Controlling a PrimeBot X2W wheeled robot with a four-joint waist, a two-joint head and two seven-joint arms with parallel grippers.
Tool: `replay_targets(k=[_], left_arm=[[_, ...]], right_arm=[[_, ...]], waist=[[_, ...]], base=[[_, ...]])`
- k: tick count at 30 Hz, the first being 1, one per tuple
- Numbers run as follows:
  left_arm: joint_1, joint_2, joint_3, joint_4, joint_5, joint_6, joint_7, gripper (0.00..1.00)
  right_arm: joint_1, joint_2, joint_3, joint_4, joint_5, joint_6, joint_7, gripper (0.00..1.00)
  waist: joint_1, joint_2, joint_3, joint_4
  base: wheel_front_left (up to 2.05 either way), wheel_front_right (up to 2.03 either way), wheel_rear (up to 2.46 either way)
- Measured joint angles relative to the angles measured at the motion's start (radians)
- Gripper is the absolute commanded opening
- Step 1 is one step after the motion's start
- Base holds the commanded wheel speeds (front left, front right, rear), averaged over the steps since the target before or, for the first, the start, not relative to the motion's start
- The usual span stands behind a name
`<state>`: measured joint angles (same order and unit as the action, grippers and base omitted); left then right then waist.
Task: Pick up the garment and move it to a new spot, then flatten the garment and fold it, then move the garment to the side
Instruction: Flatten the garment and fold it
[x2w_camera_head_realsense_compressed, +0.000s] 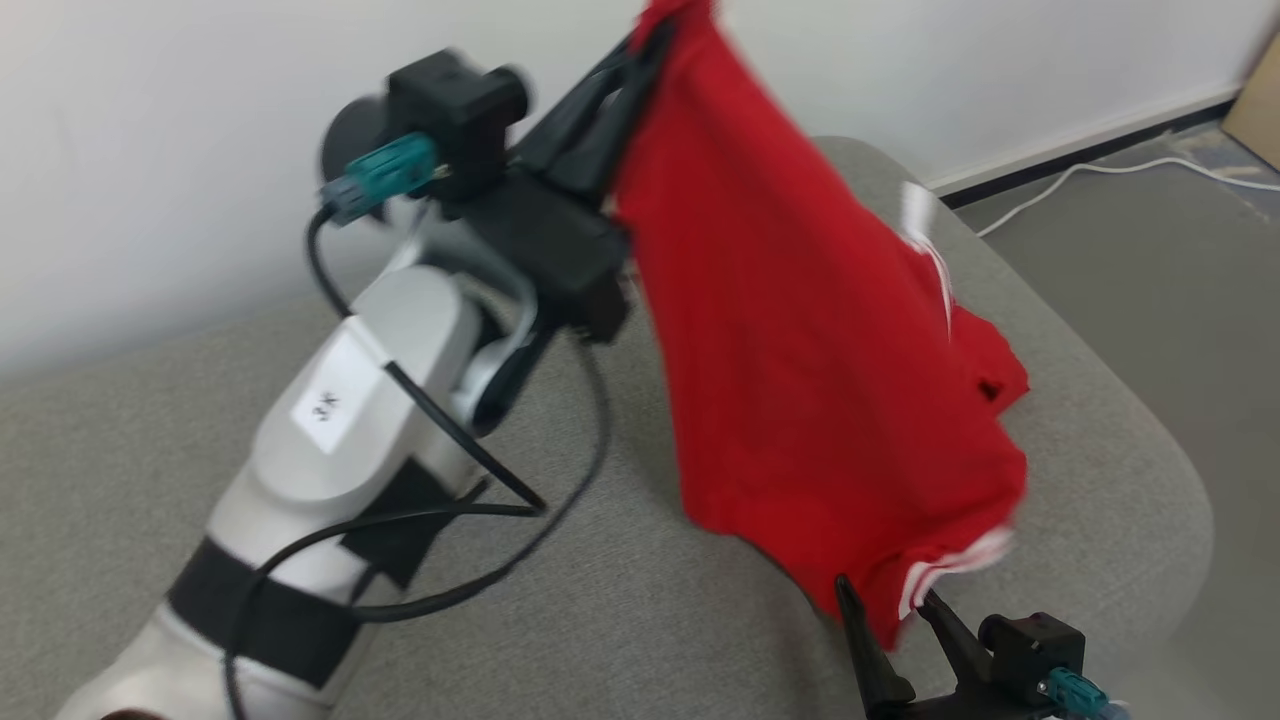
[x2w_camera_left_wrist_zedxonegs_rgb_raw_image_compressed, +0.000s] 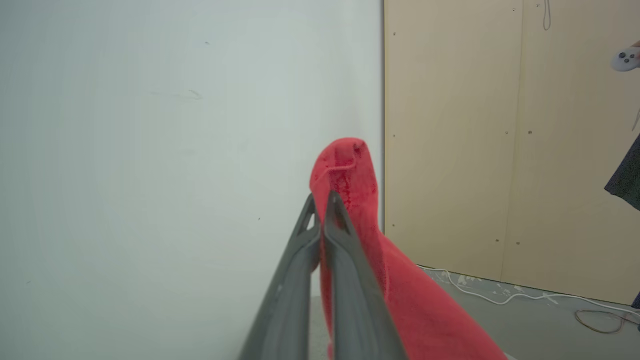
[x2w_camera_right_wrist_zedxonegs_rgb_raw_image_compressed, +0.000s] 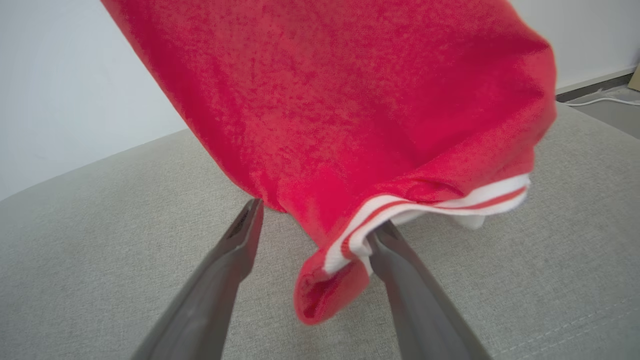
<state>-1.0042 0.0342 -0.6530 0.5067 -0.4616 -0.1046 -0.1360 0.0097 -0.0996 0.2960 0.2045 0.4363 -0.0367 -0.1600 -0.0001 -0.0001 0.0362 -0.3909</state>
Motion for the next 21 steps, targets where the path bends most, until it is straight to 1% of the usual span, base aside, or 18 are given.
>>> replay_targets(k=[2,6,8,9,13,17,21], left_arm=[[0.036,0.037,0.019,0.036,0.0,0.028,0.014,0.0],[0.142,0.144,0.063,0.116,0.0,0.092,0.036,0.0],[0.19,0.178,0.074,0.148,-0.001,0.118,0.049,0.0],[0.214,0.186,0.081,0.161,-0.004,0.133,0.053,0.0],[0.3,0.193,0.094,0.215,-0.016,0.168,0.067,0.0],[0.367,0.219,0.14,0.262,-0.059,0.188,0.063,0.0],[0.412,0.249,0.189,0.307,-0.077,0.208,0.047,0.0]], right_arm=[[0.004,-0.003,-0.003,-0.007,0.001,-0.003,0.0,1.0],[0.005,-0.015,-0.011,-0.02,0.001,-0.006,-0.007,1.0],[0.004,-0.018,-0.012,-0.027,0.001,-0.006,-0.007,1.0],[0.004,-0.018,-0.012,-0.031,0.001,-0.006,-0.007,1.0],[0.003,-0.024,-0.013,-0.045,0.001,-0.007,-0.007,1.0],[0.0,-0.025,-0.012,-0.049,0.001,-0.008,-0.006,1.0],[-0.005,-0.025,-0.008,-0.049,0.0,-0.008,0.001,1.0]], waist=[[0.0,0.0,0.002,0.013],[0.0001,0.0001,0.011,0.053],[0.0001,0.0001,0.015,0.077],[0.0,0.0,0.018,0.089],[0.0001,0.0001,0.028,0.141],[0.0001,0.0,0.038,0.193],[0.0001,0.0001,0.044,0.239]], base=[[0.0,0.0,0.0],[0.0,0.0,0.0],[0.0,0.0,0.0],[0.0,0.0,0.0],[0.0,0.0,0.0],[0.0,0.0,0.0],[0.0,0.0,0.0]])
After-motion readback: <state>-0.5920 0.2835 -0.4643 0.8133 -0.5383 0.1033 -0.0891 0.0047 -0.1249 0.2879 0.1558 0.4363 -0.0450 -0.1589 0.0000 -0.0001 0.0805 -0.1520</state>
